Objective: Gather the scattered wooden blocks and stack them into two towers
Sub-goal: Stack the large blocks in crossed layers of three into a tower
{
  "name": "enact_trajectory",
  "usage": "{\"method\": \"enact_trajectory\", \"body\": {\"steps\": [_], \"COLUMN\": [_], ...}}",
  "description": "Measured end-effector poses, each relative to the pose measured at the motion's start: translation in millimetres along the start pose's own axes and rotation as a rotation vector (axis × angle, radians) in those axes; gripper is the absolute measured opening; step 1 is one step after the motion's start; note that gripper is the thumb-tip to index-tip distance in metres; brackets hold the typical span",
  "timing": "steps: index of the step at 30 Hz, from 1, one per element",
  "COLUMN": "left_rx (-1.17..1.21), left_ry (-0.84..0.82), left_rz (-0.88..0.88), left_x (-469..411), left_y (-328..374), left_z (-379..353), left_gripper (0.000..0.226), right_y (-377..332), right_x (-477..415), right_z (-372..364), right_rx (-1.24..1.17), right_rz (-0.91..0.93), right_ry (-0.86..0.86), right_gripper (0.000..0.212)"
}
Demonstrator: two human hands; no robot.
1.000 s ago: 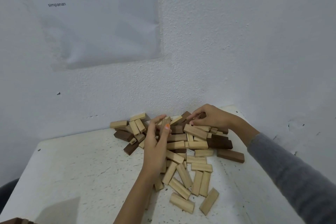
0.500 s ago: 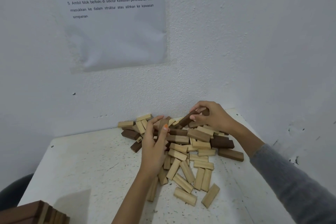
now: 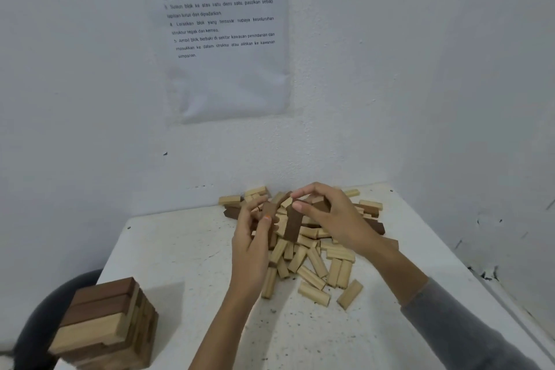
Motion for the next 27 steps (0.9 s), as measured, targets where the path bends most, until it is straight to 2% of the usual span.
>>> {"method": "enact_trajectory", "body": {"steps": [7, 16, 20, 27], "left_rx": [-0.046, -0.123, -0.132, -0.188], "left_ry": [-0.015, -0.073, -0.054, -0.067], "left_rz": [0.066, 0.151, 0.167, 0.187], "left_x": [40.0, 92.3, 106.3, 122.9], "left_y": [-0.6, -16.0, -21.3, -28.7], "left_z": [21.1, 55.0, 69.7, 90.1], "left_gripper": [0.031, 0.03, 0.031, 0.022], "right_y": [14.0, 43.1, 48.8, 48.2], "right_x": [35.0, 75.6, 87.2, 97.3], "right_z": [-41.0, -89.8, -107.2, -128.7], "right_rx": [0.049, -0.003, 0.024, 0.265], "right_rz": [0.007, -0.136, -0.134, -0.089], "right_ry": [-0.022, 0.028, 0.077, 0.064], "right_gripper": [0.01, 0.012, 0.006, 0.008]}}
Point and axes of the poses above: each hand's wrist, its own x-axis away from the middle knuckle, its own z-axis out of the back of the hand, y = z × x, the point moved 4 cm from there along -x, towards the middle knuckle, and after that the axes turned 15 degrees about -z, right-handed, at the moved point
